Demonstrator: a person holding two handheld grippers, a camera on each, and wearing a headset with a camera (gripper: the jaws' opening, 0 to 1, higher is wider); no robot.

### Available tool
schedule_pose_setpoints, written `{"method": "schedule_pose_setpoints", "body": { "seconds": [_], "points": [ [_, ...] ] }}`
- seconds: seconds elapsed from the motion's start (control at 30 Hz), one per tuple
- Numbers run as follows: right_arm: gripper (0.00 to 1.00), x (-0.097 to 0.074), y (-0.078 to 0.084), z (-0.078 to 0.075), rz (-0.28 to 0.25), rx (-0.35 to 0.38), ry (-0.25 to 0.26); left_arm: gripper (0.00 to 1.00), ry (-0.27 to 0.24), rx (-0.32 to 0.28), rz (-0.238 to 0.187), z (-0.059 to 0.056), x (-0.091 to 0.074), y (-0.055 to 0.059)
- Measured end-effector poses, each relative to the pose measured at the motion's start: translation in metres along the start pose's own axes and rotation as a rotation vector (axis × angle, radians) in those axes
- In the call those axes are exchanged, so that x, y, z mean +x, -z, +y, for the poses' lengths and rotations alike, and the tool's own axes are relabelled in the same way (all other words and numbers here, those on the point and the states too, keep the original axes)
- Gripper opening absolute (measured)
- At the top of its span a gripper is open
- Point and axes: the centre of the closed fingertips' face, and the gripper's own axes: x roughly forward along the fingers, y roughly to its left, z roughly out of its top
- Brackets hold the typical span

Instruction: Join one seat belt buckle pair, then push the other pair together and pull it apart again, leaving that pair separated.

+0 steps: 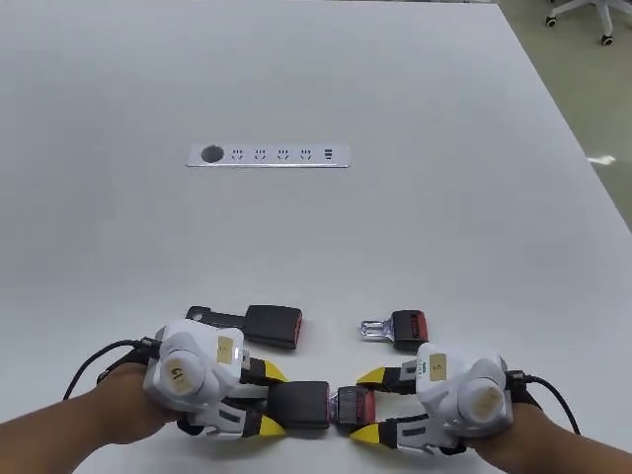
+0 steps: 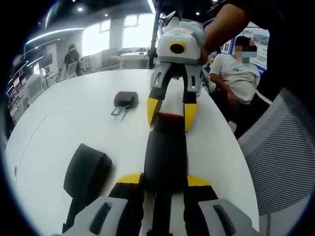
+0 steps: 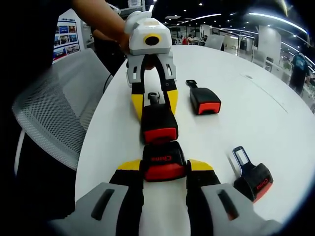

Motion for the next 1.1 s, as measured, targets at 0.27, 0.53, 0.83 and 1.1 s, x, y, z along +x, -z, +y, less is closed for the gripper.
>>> {"method": "schedule_pose_setpoints", "body": {
  "seconds": [0.27, 0.53, 0.83, 1.1],
  "points": [
    [0.31, 0.0001, 0.0006, -0.0003, -0.01, 0.006, 0.001, 0.31, -0.001, -0.002, -0.003, 0.0004, 0.0002, 0.0008],
    [0.32, -0.0001, 0.0004, 0.0002, -0.003, -0.004, 0.005, 0.31, -0.005, 0.007, 0.019, -0.0003, 0.0004, -0.0003],
    [0.33, 0.0011, 0.0012, 0.0001, 0.029, -0.037, 0.018, 0.32, -0.009, 0.036, 0.077, 0.0, 0.0013, 0.0025],
    [0.35, 0.0038, 0.0058, 0.0046, 0.064, -0.077, 0.029, 0.34, -0.02, 0.069, 0.128, -0.0005, 0.003, 0.0052]
  ]
}}
